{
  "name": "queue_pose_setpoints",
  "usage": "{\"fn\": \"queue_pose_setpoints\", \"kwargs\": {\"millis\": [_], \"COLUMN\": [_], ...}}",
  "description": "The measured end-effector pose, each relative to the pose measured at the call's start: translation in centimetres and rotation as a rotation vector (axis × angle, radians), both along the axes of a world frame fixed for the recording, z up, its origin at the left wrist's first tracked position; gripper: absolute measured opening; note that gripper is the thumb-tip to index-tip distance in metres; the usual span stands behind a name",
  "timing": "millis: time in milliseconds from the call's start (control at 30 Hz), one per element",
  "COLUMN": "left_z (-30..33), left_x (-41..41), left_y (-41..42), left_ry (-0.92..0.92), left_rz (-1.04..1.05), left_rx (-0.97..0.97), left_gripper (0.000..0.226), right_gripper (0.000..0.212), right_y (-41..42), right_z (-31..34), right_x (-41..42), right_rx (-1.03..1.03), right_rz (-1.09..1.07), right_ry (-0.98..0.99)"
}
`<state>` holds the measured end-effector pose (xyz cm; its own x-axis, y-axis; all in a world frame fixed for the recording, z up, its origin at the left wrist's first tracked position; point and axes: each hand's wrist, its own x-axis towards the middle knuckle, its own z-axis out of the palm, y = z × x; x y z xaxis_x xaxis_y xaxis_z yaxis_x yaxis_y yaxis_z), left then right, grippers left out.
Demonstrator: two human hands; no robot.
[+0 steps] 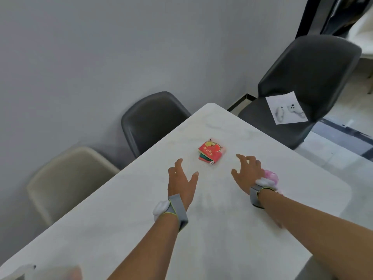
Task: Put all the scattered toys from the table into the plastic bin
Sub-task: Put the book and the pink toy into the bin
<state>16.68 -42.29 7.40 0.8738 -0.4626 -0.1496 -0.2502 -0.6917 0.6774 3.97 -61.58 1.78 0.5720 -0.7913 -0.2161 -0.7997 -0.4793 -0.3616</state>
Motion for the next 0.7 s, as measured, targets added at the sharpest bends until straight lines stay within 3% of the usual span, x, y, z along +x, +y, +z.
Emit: {"fn": "queue_pose_setpoints", "kwargs": {"millis": [67, 133, 233, 367, 600, 700], "left_z": [-2.0, -3.8, -7.0, -9.8, -12.8, -13.9], "left_x": [0.2, 0.7, 2.0, 4.0, 6.9, 7.4], "left_y": [-1.6, -3.0, -5.9, -10.1, -17.1, -17.8], "left_ry": [0.0, -0.013, -0.086, -0.144, -0.169, -0.162], "left_rz": [-0.055, -0.135, -0.292, -0.464, -0.591, -0.641], "left_rx": [0.073, 0.168, 0.341, 0.426, 0.615, 0.685], "left_gripper": [0.071, 0.077, 0.08, 0.08, 0.079, 0.063], "right_gripper": [0.069, 0.071, 0.059, 0.044, 0.045, 0.043], "right_y": [-2.4, -4.2, -6.7, -6.6, -6.5, -5.8], "right_z": [-2.3, -4.7, -7.9, -9.3, -11.1, -12.1], "right_x": [-1.3, -2.1, -1.6, 1.8, 5.6, 5.5], "right_rx": [-0.015, 0.096, 0.239, 0.171, 0.135, 0.085], "right_rz": [-0.04, -0.109, -0.209, -0.27, -0.168, -0.156], "right_ry": [0.239, 0.345, 0.243, 0.198, 0.272, 0.256]}}
